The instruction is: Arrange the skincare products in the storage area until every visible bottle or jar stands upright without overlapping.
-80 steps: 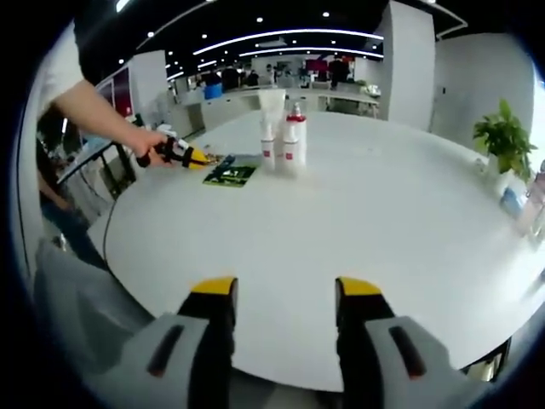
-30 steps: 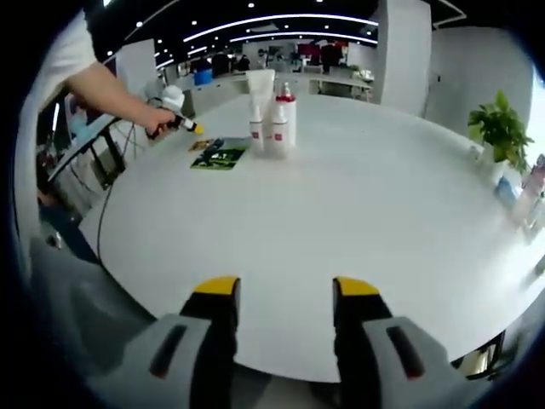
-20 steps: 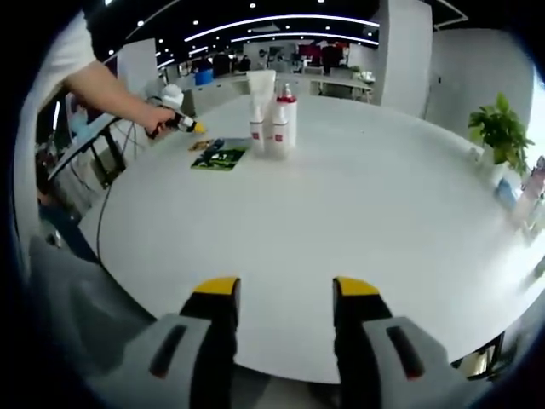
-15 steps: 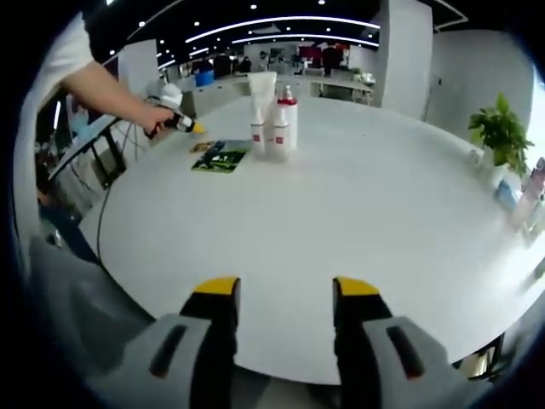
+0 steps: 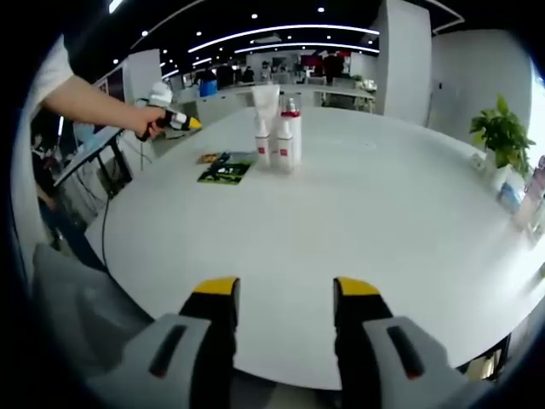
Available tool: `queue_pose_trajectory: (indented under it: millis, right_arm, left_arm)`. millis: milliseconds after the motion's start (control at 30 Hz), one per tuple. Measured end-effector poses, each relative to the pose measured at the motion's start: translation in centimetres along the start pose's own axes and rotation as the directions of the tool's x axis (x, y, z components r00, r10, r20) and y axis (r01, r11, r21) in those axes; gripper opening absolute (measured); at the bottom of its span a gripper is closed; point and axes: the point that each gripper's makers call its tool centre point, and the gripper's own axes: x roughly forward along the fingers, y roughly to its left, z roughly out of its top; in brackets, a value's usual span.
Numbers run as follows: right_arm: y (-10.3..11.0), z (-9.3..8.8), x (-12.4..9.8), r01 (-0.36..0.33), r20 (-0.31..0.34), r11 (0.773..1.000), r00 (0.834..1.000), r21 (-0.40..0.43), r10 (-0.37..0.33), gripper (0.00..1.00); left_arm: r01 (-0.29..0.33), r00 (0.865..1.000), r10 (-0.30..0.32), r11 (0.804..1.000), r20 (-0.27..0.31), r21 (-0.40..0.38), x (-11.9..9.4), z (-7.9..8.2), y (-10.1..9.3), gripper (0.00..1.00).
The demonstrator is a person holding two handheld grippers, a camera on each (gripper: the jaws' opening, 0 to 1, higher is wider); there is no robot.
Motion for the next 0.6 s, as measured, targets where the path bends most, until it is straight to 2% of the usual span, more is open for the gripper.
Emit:
queue_pose_trajectory:
  millis: [67, 100, 133, 233, 300, 400, 467, 500, 600]
  right_arm:
    - [0.0, 0.2, -0.1, 0.0, 0.011, 1.0, 1.0, -0.001, 0.0, 0.46]
    - [0.1, 0.3, -0.2, 0.0, 0.017, 1.0, 1.0, -0.003, 0.0, 0.46]
    - [0.1, 0.5, -0.2, -0.006, 0.025, 1.0, 1.0, 0.005, 0.006, 0.46]
    - [-0.1, 1.0, -0.4, 0.002, 0.049, 1.0, 0.999, 0.013, -0.002, 0.46]
    - [0.0, 1.2, -0.6, -0.001, 0.064, 1.0, 0.998, 0.014, 0.0, 0.46]
    - [0.1, 1.3, -0.7, -0.003, 0.07, 1.0, 0.998, 0.011, 0.003, 0.46]
    - [0.2, 1.8, -1.0, 0.0, 0.102, 1.0, 0.995, -0.007, 0.001, 0.46]
    - [0.2, 1.9, -1.1, 0.006, 0.111, 1.0, 0.994, -0.008, -0.005, 0.46]
    - [-0.1, 2.0, -1.0, 0.023, 0.117, 1.0, 0.993, -0.017, -0.021, 0.46]
  left_arm:
    - [0.035, 0.999, -0.035, 0.999, 0.017, -0.002, -2.3, -0.7, -2.0, 0.42]
    - [0.039, 0.999, -0.039, 0.999, 0.018, -0.003, -2.8, -1.0, -2.3, 0.42]
    - [0.052, 0.998, -0.052, 0.999, 0.019, -0.01, -4.3, -1.9, -3.4, 0.42]
    - [0.091, 0.996, -0.09, 0.995, 0.03, -0.035, -6.6, -3.3, -5.4, 0.42]
    - [0.097, 0.995, -0.096, 0.995, 0.028, -0.011, -8.3, -4.2, -6.4, 0.42]
    - [0.104, 0.994, -0.104, 0.995, 0.031, -0.007, -9.0, -4.6, -6.9, 0.42]
    - [0.133, 0.99, -0.133, 0.991, 0.037, 0.017, -12.1, -5.8, -8.7, 0.42]
    - [0.15, 0.988, -0.149, 0.989, 0.048, -0.011, -12.9, -6.0, -9.3, 0.42]
    - [0.17, 0.984, -0.17, 0.985, 0.051, -0.003, -14.6, -6.7, -10.7, 0.42]
